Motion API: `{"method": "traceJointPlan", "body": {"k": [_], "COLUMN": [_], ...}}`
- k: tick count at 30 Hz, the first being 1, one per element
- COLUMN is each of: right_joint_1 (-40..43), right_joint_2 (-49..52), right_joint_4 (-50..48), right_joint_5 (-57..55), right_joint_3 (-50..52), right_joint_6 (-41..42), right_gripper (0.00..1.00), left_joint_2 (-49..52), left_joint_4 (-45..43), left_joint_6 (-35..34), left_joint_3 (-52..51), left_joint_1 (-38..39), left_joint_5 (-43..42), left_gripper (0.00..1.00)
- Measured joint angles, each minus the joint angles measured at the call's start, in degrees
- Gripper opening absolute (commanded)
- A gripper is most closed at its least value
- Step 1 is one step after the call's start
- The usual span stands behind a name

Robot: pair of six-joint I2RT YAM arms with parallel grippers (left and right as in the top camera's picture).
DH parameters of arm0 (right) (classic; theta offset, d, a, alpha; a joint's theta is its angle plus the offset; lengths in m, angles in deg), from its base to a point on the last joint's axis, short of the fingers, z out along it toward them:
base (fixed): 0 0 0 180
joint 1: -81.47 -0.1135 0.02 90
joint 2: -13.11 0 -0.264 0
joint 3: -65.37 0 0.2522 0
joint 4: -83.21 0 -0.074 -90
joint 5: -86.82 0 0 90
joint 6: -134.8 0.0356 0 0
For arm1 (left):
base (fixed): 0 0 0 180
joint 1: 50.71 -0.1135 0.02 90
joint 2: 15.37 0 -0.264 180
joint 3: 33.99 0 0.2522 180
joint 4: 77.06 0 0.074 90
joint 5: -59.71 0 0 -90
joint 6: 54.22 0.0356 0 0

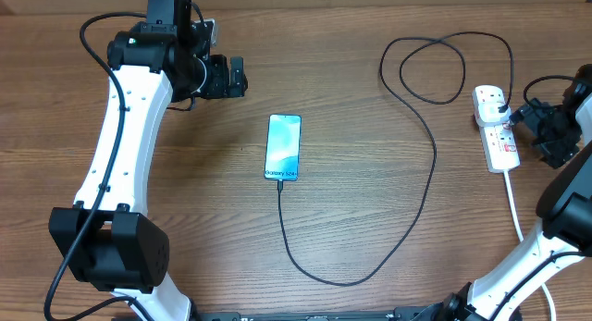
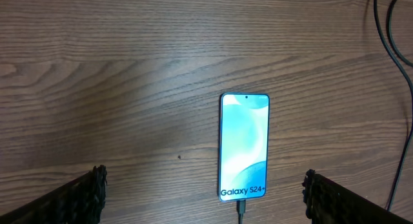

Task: Plug charger to phone and switch on socket
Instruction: 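Move the right gripper to the power strip and press its switch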

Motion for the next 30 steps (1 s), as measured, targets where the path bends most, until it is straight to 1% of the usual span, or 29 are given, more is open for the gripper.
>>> {"method": "traceJointPlan", "body": {"k": [30], "right_joint_1": [0.44], "right_joint_2": [0.0], "right_joint_4": [1.01], "right_joint_5": [4.57], "right_joint_3": [0.0], "right_joint_6": [-1.42], "right_gripper": [1.0], "left_joint_2": [0.0], "left_joint_4": [0.0], "left_joint_6": [0.0], "left_joint_3": [0.02], "left_joint_1": [0.0], "left_joint_5": [0.0], "left_gripper": [1.0]}}
